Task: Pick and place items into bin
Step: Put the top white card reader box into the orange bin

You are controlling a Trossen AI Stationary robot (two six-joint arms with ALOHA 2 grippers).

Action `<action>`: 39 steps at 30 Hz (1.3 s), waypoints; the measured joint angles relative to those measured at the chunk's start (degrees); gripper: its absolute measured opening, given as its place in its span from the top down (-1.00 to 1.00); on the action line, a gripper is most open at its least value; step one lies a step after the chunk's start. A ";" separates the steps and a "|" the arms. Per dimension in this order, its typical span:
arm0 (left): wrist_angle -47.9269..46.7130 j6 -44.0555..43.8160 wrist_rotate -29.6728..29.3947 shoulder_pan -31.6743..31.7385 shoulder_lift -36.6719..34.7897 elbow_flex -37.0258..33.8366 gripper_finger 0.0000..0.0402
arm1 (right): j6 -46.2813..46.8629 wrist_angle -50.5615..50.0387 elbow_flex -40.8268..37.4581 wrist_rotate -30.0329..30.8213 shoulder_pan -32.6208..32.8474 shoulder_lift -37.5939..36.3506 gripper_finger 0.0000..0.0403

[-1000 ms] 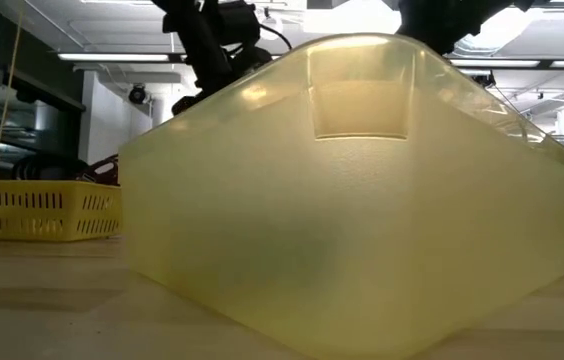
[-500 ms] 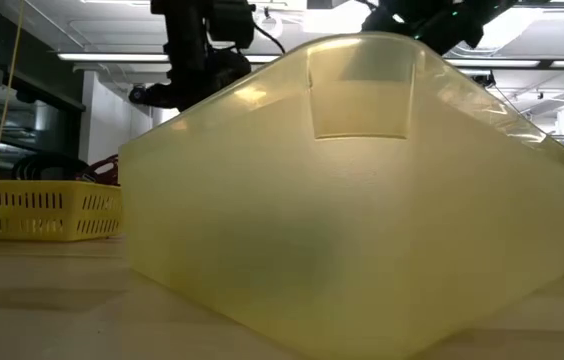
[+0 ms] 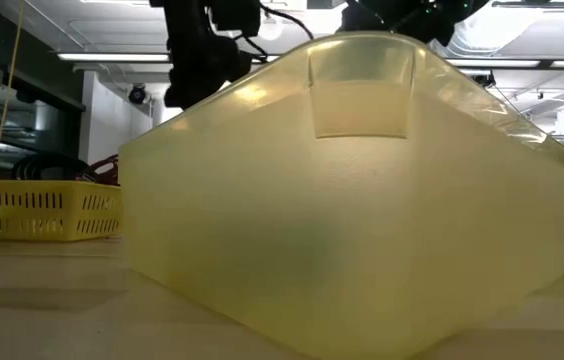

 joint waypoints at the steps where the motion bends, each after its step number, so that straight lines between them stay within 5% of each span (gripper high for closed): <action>1: 1.05 1.18 0.71 -0.02 0.01 -0.99 0.87 | 0.02 -0.36 0.32 -0.36 -0.32 0.00 -0.05; 18: 19.14 18.26 3.16 0.12 0.03 -18.33 0.18 | 0.35 -1.47 0.65 -1.49 -1.04 -0.02 -0.05; 39: 23.62 29.66 -1.43 0.15 7.22 -19.04 0.14 | 0.46 -3.27 0.63 -1.88 -1.04 -0.02 -0.05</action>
